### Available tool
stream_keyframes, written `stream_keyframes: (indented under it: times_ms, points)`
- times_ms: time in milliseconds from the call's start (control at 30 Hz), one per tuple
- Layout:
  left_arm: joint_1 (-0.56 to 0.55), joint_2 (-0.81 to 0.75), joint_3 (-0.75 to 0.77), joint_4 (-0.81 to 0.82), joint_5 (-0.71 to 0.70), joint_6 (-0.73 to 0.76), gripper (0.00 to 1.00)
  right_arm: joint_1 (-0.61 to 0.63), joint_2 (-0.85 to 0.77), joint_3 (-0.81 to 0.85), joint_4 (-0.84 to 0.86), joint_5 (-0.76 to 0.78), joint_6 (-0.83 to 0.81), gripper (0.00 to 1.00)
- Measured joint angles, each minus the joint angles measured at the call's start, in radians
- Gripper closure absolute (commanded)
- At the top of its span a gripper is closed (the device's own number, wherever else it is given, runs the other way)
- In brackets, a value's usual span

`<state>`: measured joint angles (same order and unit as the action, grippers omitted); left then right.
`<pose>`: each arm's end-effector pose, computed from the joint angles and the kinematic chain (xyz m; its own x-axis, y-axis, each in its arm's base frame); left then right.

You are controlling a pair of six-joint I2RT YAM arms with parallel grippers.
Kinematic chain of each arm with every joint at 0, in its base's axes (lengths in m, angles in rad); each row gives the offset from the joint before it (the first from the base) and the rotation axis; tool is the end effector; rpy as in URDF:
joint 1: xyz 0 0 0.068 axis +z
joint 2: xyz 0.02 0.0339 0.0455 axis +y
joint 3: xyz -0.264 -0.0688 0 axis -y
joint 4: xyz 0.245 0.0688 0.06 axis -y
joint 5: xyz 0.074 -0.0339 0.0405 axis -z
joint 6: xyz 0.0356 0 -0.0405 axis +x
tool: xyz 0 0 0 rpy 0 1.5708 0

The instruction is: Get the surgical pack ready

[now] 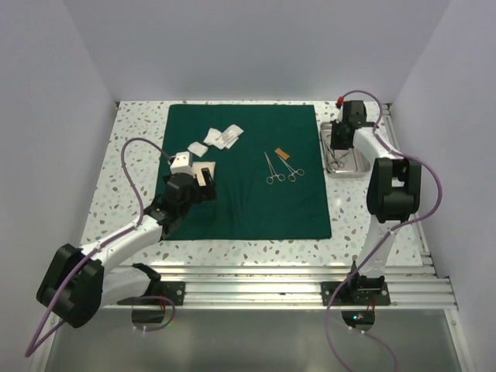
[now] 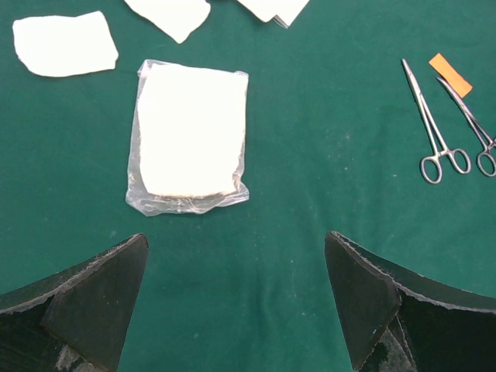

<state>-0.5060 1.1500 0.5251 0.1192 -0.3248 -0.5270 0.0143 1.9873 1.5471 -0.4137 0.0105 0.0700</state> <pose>0.2156 -0.1065 0.2076 -0.4744 -0.2820 -0.8339 -0.0271 0.9515 -0.3064 0.4460 0.0060 0.2222 -0.7524 0.0592 -0.6560 0.0453 0.9982 0.0381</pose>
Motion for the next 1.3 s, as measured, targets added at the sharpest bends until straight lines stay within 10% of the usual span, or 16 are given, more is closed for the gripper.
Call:
stream_keyframes:
  times_ms: [700,1300]
  points:
    - [0.0,0.002,0.0,0.0,0.007,0.0,0.0,0.018,0.058,0.006,-0.05,0.128,0.021,0.63]
    - [0.0,0.029,0.0,0.039,0.046,0.016,0.0,0.304,-0.009,-0.031,0.002,-0.021,-0.003,0.4]
